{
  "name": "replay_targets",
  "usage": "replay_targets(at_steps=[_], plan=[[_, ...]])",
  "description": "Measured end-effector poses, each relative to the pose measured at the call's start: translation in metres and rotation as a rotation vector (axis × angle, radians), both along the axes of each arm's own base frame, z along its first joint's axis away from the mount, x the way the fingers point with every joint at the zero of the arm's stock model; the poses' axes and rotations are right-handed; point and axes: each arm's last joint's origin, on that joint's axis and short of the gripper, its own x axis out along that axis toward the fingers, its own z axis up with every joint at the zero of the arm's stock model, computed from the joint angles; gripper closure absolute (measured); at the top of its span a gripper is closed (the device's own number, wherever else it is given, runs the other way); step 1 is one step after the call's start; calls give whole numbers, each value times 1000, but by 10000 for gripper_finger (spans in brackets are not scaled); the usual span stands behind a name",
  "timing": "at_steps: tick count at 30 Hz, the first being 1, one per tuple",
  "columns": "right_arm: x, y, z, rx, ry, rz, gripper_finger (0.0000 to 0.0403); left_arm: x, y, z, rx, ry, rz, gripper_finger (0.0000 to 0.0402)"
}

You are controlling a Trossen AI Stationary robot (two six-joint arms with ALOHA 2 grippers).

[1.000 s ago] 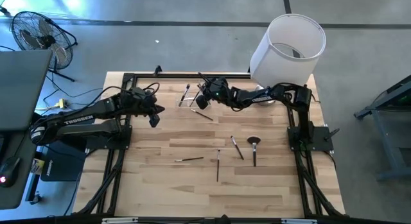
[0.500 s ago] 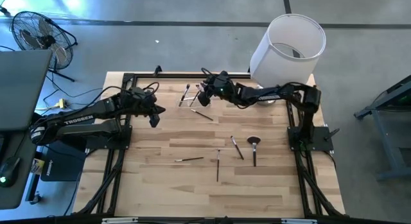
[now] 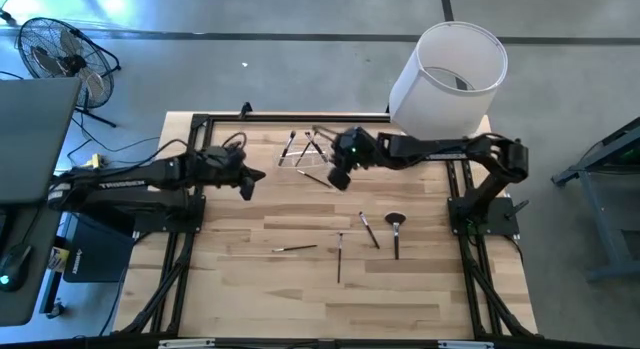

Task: Put items in baskets/containers
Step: Put the foundation brush into the transparent organizer

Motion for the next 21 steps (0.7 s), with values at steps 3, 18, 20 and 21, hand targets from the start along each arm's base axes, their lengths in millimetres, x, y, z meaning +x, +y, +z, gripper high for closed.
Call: replay_targets(at_steps=[3,18,20,21], plan=[[-11,22,0,5,27,79,357,12,-13,0,-6,23,6,396],[-124,94,-39,233,-277,108,401,105,-74,21,35,144,-93,396],[-135,101,-41,266,-319,126,399,118,-80,24,38,150,-108,396],[-140,103,-43,283,-335,137,398,123,-82,26,42,148,-117,396]])
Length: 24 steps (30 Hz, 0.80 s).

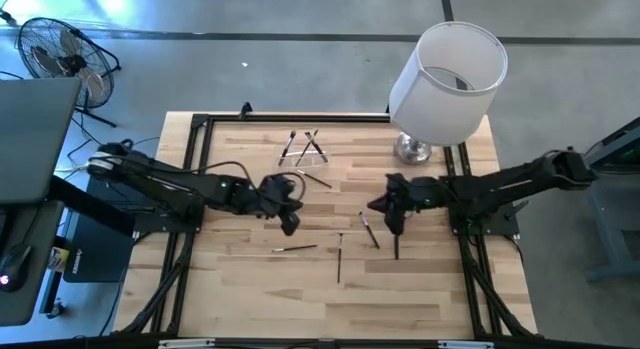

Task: Put items in baskets/containers
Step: Put the foundation brush into the transparent organizer

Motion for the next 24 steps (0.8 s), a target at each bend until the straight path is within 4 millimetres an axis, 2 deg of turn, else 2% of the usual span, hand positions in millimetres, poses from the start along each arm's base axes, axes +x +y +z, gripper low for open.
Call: replay_targets(at_steps=[5,10,17,24], plan=[[-17,9,-7,78,-47,27,401,25,-9,2,-3,39,-58,396],[-20,10,-12,70,-40,18,395,39,-12,2,-29,67,-93,396],[-20,17,-15,114,-25,-7,401,42,-13,-3,5,97,-125,396],[-22,30,-23,156,16,-102,402,43,-13,-3,133,116,-228,396]])
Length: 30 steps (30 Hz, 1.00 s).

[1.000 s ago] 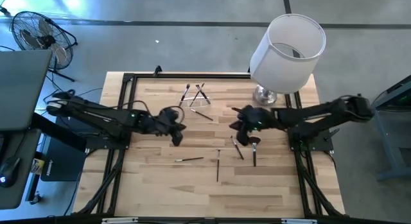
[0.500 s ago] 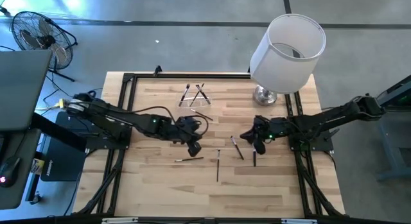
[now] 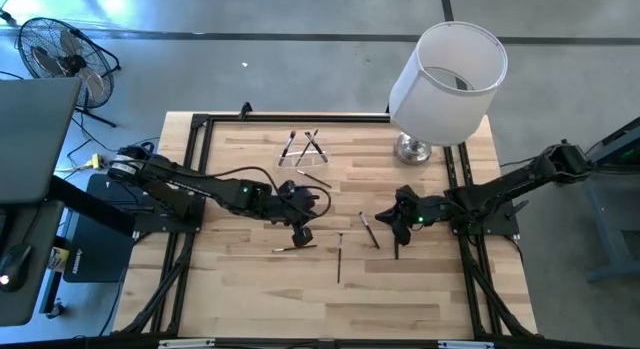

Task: Put items in baskets/containers
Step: Put the foundation brush into the transparent organizer

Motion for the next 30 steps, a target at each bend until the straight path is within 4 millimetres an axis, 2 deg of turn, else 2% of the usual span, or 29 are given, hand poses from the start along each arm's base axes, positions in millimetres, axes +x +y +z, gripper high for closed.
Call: replay_targets(at_steps=[7,16,23,30], plan=[[17,8,9,-52,120,-80,402,1,7,-1,132,33,-104,396],[54,18,29,-71,310,-181,403,0,52,-2,162,105,-226,396],[82,27,32,-29,524,-246,403,-1,79,-3,133,113,-281,396],[106,34,25,48,686,-291,403,-15,84,-2,162,203,-335,396]])
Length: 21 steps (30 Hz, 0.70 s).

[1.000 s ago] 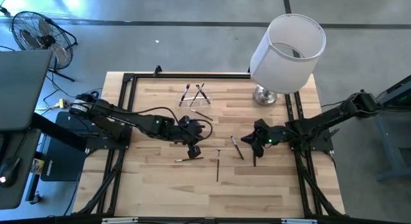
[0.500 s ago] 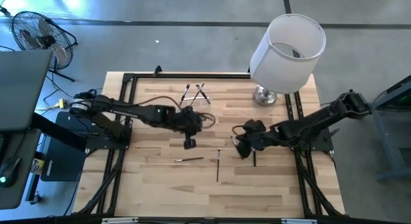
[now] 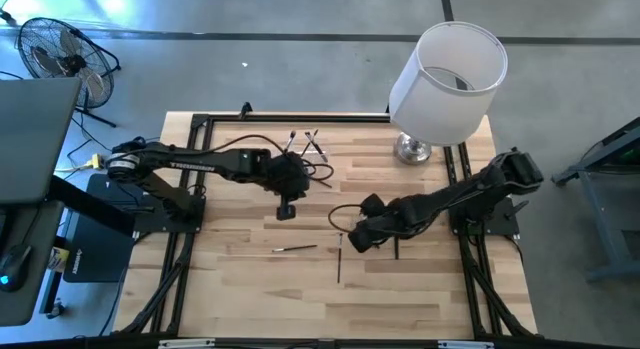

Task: Put items in baskets/containers
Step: Put the foundation brush into the transparent organizer

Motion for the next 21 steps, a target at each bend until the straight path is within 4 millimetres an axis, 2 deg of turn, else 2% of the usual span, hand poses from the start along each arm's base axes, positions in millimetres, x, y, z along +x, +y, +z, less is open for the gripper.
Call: replay_targets(at_steps=[2,12,17,21], plan=[[4,0,-6,34,36,-25,403,-4,0,4,15,-4,-19,396],[14,-2,-44,119,192,-117,403,-46,-4,-6,14,16,-23,396],[15,-4,-51,131,225,-129,403,-58,-5,-9,-6,18,-4,396],[14,-5,-51,113,225,-135,403,-59,-6,-11,-26,14,-16,396]])
